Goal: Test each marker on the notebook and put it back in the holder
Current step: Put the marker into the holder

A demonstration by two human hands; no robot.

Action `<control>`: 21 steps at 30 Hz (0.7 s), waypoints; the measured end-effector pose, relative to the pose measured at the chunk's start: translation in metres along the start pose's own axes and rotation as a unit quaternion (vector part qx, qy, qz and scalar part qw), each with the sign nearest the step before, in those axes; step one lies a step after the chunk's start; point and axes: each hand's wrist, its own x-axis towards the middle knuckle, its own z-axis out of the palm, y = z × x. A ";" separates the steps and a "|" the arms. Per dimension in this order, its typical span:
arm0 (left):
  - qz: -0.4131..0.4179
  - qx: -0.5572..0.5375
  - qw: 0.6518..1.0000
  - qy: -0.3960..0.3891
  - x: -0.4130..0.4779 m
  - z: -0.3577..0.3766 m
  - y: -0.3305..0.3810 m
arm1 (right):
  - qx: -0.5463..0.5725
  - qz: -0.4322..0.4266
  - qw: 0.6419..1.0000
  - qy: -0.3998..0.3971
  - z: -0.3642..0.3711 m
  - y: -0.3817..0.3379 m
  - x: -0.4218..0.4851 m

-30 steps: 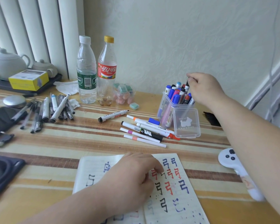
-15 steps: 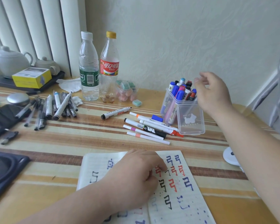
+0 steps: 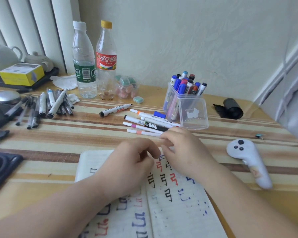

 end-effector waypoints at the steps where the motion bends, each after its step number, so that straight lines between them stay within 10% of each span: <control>1: -0.006 -0.007 1.000 0.010 0.001 -0.001 0.000 | 0.000 0.008 1.000 0.017 0.001 -0.001 0.003; 21: -0.038 0.005 0.996 0.081 0.002 0.001 0.005 | -0.028 -0.033 0.999 -0.010 -0.005 0.011 0.009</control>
